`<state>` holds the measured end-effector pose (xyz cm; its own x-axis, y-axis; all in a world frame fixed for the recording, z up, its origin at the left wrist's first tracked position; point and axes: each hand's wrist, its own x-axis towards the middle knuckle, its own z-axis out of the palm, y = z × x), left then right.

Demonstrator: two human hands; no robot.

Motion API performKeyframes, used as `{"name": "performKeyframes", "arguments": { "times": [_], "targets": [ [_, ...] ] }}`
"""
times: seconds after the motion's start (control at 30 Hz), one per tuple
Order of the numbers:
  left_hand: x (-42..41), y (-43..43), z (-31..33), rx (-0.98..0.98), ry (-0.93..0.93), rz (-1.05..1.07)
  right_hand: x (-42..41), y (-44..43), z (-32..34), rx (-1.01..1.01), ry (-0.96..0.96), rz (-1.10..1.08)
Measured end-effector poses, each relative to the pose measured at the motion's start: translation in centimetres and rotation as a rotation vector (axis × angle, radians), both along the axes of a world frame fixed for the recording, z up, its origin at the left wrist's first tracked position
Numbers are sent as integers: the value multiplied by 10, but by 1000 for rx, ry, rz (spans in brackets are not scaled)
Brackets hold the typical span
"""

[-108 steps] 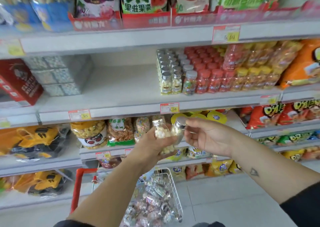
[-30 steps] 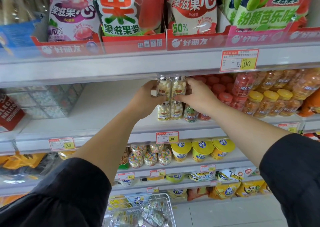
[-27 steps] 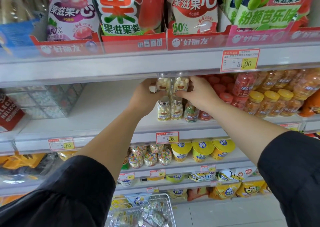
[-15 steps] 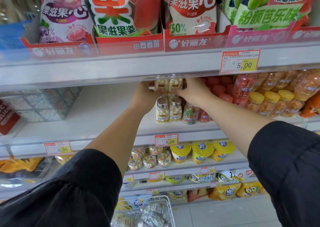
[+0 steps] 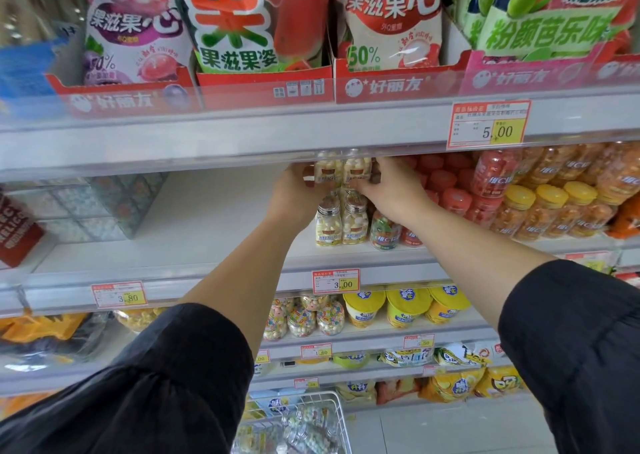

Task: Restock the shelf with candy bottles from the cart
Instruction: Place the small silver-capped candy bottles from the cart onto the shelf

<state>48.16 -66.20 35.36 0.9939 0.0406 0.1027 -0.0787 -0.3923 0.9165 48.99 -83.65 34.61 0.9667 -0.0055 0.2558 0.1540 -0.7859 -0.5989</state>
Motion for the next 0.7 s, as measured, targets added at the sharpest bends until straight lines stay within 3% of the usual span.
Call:
{"name": "performKeyframes", "arguments": {
  "times": [0.53,0.7],
  "targets": [
    [-7,1,-8,-40,-8,-4,3,-2,-8,-184,-28,-93],
    [-22,3,-7,29,-36,57,-27,-1,-1,-209,-143,-91]
  ]
}}
